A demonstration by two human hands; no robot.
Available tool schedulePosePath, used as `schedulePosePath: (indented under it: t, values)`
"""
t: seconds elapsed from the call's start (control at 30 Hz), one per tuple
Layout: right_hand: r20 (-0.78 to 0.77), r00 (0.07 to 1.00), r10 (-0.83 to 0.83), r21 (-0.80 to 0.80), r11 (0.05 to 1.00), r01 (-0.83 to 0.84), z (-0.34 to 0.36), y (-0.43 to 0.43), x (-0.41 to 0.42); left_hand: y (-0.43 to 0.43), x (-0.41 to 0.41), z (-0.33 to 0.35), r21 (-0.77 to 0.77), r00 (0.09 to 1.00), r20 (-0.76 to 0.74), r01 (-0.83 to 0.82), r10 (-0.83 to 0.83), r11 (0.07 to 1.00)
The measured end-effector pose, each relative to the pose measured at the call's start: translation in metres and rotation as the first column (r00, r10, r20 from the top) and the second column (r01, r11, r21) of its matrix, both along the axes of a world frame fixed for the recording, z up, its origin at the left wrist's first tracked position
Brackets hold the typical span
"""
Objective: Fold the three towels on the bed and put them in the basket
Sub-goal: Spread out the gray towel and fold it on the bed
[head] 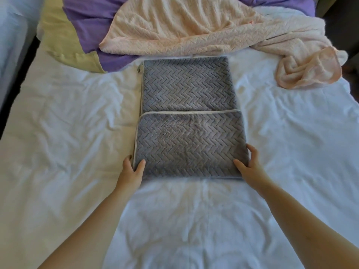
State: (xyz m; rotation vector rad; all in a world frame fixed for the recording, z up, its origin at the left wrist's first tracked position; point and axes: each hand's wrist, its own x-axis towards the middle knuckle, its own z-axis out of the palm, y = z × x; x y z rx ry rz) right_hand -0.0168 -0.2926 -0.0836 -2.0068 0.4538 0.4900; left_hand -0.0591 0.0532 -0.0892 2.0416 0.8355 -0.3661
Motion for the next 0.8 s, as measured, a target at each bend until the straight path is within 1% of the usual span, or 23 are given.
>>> schedulePosePath:
  t: [0.1, 0.17, 0.23, 0.3, 0.37, 0.4, 0.47, 0.5, 0.57, 0.6, 0.63, 0.7, 0.8]
  values:
    - [0.080, 0.997, -0.004, -0.036, 0.999, 0.007, 0.011, 0.002, -0.010, -0.003, -0.006, 0.013, 0.040, 0.989, 0.145, -0.016, 0.010, 0.999]
    - [0.115, 0.992, 0.054, -0.131, 0.991, -0.039, 0.024, 0.000, -0.019, -0.003, -0.014, 0.026, 0.051, 0.972, 0.233, 0.026, -0.037, 0.998]
    - [0.144, 0.980, 0.137, -0.191, 0.976, -0.108, 0.038, -0.004, -0.026, -0.001, -0.025, 0.041, 0.089, 0.958, 0.231, 0.154, -0.171, 0.984]
    - [0.180, 0.967, 0.178, -0.203, 0.969, -0.140, 0.054, -0.009, -0.030, 0.002, -0.034, 0.058, 0.076, 0.942, 0.220, 0.243, -0.254, 0.967]
    - [0.203, 0.960, 0.195, -0.203, 0.967, -0.154, 0.073, -0.015, -0.032, 0.007, -0.039, 0.076, -0.033, 0.942, 0.237, 0.253, -0.239, 0.967]
    - [0.189, 0.958, 0.215, -0.200, 0.964, -0.177, 0.083, -0.019, -0.032, 0.010, -0.041, 0.086, -0.090, 0.945, 0.230, 0.258, -0.233, 0.962]
    - [0.120, 0.948, 0.296, -0.200, 0.942, -0.269, 0.101, -0.027, -0.033, 0.017, -0.044, 0.102, -0.120, 0.931, 0.213, 0.325, -0.296, 0.938]
    - [0.099, 0.927, 0.361, -0.218, 0.917, -0.334, 0.107, -0.030, -0.033, 0.019, -0.044, 0.107, -0.086, 0.918, 0.209, 0.361, -0.338, 0.929]
    - [0.118, 0.854, 0.507, -0.314, 0.835, -0.453, 0.112, -0.033, -0.038, 0.020, -0.046, 0.113, 0.016, 0.898, 0.238, 0.377, -0.370, 0.926]
    - [0.154, 0.811, 0.565, -0.383, 0.791, -0.478, 0.112, -0.032, -0.041, 0.020, -0.046, 0.114, 0.059, 0.893, 0.267, 0.360, -0.362, 0.931]
    - [0.202, 0.780, 0.592, -0.440, 0.767, -0.468, 0.112, -0.032, -0.044, 0.021, -0.046, 0.116, 0.090, 0.889, 0.288, 0.344, -0.355, 0.935]
    - [0.289, 0.767, 0.573, -0.474, 0.781, -0.406, 0.113, -0.033, -0.048, 0.024, -0.047, 0.118, 0.112, 0.888, 0.298, 0.333, -0.351, 0.936]
    - [0.310, 0.806, 0.505, -0.388, 0.841, -0.378, 0.121, -0.041, -0.044, 0.034, -0.047, 0.120, 0.146, 0.861, 0.297, 0.387, -0.414, 0.910]
